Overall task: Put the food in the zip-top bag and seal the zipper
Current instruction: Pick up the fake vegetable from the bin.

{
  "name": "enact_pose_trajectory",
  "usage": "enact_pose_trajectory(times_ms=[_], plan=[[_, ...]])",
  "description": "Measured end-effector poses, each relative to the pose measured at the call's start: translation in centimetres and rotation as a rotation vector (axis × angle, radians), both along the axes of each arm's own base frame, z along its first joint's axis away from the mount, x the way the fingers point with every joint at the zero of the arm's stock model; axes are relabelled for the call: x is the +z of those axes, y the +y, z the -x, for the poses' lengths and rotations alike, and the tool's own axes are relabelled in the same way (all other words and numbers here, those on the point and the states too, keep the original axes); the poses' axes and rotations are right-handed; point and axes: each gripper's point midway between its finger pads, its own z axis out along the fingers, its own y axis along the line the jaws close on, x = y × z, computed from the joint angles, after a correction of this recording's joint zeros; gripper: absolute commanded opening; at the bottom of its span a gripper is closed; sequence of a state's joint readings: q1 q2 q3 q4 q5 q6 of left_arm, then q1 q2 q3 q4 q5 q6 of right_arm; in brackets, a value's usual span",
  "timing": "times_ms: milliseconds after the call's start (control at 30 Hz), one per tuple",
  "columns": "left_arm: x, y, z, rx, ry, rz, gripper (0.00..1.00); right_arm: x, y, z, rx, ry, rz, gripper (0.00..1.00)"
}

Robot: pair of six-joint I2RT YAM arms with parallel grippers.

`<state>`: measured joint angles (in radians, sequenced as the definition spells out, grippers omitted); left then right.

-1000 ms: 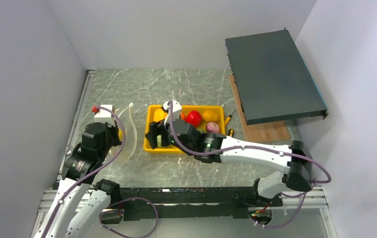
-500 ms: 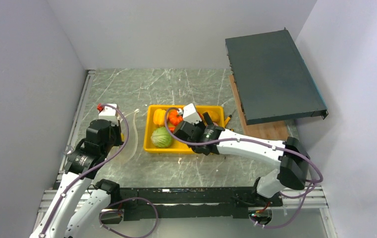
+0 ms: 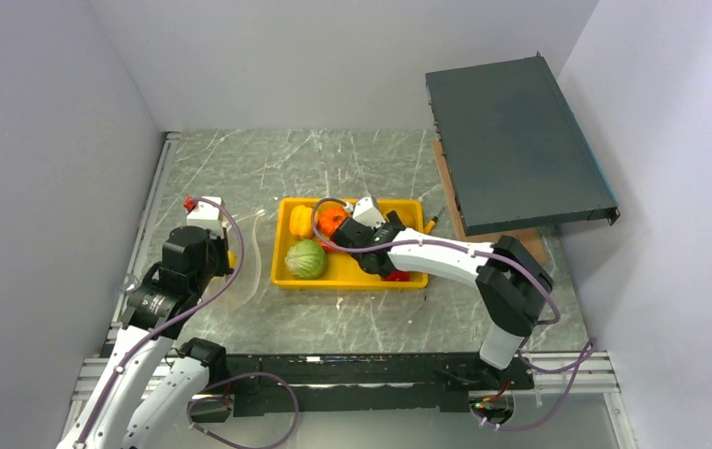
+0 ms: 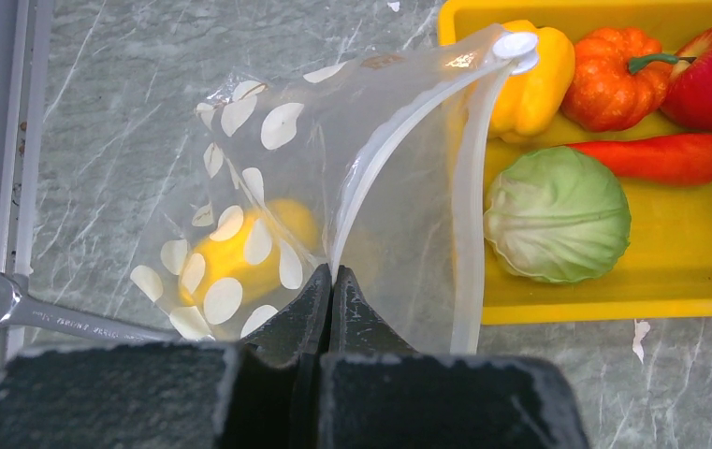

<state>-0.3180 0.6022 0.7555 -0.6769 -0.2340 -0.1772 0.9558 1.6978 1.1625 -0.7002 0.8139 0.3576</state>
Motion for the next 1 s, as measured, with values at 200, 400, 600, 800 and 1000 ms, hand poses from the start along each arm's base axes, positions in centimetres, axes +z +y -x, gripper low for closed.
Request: enact_pose_trajectory(times_ms=[200,400,600,800,1000], plan=[[-0.2,0.0,-0.1,-0.001,0.008,-0.003,0.0,-1.4,-0.5,-1.4,-0.036,-0.005,0.017,0.68],[-0.2,0.0,-0.1,-0.001,0.008,-0.003,0.0,-2.5,-0.9,-2.6,-0.071,-0.031,0.04,0.67],[-0.1,0.0,-0.1,-0.001,0.006,-0.002,0.0,-3.2,-0.7,-3.4,-0.085,-0.035,0.05,0.61],[-0.2,0.0,-0.1,-0.001,0.008,-0.003,0.0,-3.6,-0.5,-3.7,-0.084,-0.034,0.048,0.47],[-0.2,0.0,-0.1,-0.001,0.008,-0.003,0.0,-3.6,-0.4,-3.7,-0.078,-0.038,0.049,0.36]])
